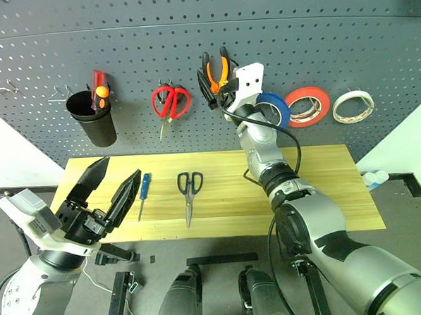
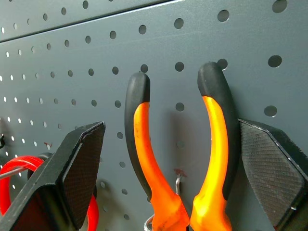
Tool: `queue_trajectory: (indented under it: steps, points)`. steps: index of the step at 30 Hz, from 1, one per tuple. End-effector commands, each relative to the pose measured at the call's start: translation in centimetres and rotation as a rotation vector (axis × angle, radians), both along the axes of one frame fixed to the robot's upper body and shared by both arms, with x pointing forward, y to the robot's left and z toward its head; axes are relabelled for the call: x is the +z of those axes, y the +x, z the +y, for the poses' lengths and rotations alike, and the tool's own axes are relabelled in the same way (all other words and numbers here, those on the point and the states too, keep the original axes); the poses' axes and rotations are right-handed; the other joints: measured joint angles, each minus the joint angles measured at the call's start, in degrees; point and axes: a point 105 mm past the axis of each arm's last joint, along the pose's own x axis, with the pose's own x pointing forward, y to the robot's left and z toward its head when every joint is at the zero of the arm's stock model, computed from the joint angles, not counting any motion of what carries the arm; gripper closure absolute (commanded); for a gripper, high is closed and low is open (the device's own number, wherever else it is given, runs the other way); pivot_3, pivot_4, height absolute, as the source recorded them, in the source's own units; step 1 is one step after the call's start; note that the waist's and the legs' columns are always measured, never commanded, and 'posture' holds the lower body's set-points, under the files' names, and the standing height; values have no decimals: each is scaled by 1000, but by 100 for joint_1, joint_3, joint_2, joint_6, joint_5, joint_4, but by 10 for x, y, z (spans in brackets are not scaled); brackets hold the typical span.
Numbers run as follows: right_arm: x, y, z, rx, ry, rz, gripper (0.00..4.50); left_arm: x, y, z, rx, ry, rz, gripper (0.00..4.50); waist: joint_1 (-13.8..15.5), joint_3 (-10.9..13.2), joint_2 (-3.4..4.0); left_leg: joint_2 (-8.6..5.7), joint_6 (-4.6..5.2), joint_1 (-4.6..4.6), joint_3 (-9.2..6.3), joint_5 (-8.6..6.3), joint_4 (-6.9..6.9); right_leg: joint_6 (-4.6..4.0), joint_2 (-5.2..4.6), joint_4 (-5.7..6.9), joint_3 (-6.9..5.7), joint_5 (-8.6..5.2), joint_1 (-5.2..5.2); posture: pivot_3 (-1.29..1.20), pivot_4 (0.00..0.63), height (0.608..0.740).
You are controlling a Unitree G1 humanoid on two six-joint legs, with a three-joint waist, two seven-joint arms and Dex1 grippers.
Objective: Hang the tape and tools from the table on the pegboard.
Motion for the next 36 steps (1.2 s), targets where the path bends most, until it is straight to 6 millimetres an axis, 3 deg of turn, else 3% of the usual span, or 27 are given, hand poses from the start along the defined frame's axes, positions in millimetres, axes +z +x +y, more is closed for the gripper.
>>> queue_trajectory:
  steps: [1, 10, 20, 25, 36]
  points:
    - [28, -5, -3, 9, 16, -91, 52, 2, 0, -3, -21, 7, -16, 653, 1, 0, 0, 0, 0, 13, 0, 0, -2, 0, 0, -1, 0, 0, 11, 119, 152, 717]
    - [30, -21, -12, 29, 8, -138, 52, 0, 6, -6, -41, -1, -24, 653, -3, -4, -6, 0, -1, 46, 0, -2, -10, 1, -1, -16, -1, 0, 44, 90, 142, 717]
    - [14, -39, -26, 35, -39, -111, 52, -1, 12, -6, -58, -1, -29, 653, 2, -13, -15, 1, -1, 54, 2, -2, -8, 10, 1, -14, -3, 5, 52, 80, 119, 717]
    - [4, -63, -34, 82, -88, -87, 52, -3, 15, -7, -63, 2, -29, 653, 3, -29, -23, 1, -2, 54, 7, -2, -4, 20, 2, -14, -2, 11, 54, 69, 102, 717]
    - [-23, -130, -43, 385, -242, 84, 52, -18, 30, -9, -76, 4, -1, 653, -9, -264, -47, 4, -3, 70, 24, -3, 5, 27, 5, -19, -2, 15, 74, 27, 42, 717]
